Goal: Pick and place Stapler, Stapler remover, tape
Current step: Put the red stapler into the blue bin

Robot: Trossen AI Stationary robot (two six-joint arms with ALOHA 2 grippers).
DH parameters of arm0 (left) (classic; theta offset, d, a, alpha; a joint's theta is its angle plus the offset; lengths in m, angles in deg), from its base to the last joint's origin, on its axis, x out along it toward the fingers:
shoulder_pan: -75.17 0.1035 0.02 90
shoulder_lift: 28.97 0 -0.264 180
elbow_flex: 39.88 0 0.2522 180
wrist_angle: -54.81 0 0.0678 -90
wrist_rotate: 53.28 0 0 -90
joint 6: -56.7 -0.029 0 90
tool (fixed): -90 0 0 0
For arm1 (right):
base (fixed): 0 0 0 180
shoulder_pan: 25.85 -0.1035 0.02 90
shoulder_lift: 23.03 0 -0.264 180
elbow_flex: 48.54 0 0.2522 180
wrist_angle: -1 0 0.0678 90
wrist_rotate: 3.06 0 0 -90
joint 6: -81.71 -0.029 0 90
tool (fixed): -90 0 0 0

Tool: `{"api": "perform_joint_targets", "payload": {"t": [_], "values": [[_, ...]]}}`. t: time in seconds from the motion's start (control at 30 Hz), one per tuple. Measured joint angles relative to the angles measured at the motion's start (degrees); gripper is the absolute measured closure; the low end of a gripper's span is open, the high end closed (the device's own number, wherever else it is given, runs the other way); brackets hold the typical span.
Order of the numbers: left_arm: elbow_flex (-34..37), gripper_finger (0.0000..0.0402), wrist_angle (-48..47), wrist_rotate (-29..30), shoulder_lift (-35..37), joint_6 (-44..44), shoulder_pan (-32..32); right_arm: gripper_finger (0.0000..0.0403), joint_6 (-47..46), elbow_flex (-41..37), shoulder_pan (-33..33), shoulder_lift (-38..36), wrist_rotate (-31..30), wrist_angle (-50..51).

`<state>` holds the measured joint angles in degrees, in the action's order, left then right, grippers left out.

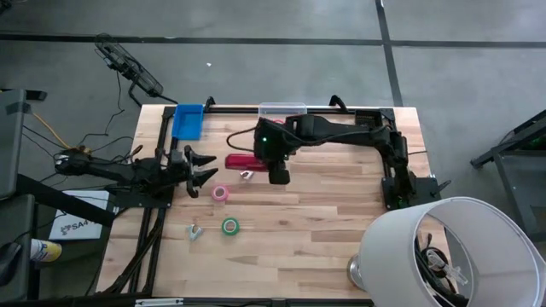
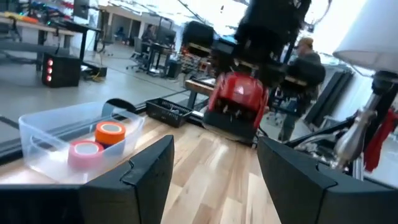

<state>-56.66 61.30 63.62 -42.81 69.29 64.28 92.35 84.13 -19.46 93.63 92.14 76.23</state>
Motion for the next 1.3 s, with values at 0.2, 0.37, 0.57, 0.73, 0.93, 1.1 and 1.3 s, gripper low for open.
{"api": "perform_joint_targets", "payload": {"t": [0.2,0.37,0.57,0.73,0.93,1.1,1.3], "values": [[-7.5,0.0173,-1.0,-1.2,-9.0,-6.3,0.0,0.0279,-3.1,0.0,0.8,0.0,2.0,-0.2],[-17.9,0.0173,-9.4,-0.7,-17.0,-13.5,0.0,0.0279,-3.4,-0.7,0.8,0.0,1.3,-1.0],[-29.9,0.0173,-27.1,-0.1,-27.1,-14.5,0.0,0.0279,-4.6,-1.7,0.7,0.0,-0.6,-1.0],[-37.2,0.0173,-33.6,3.4,-33.3,-16.2,0.0,0.0279,-4.6,-1.7,0.6,0.0,-1.8,-1.3],[-40.8,0.0173,-37.1,7.1,-36.0,-17.3,0.1,0.0279,-4.3,-1.7,0.1,0.0,-0.8,-0.5],[-40.9,0.0171,-39.9,6.3,-35.6,-14.3,0.0,0.0279,-3.7,-1.7,-0.1,0.0,-0.4,0.8],[-40.9,0.0157,-44.4,6.1,-35.7,-9.5,0.1,0.0279,-2.7,-1.7,0.0,0.0,-0.6,1.9]]}}
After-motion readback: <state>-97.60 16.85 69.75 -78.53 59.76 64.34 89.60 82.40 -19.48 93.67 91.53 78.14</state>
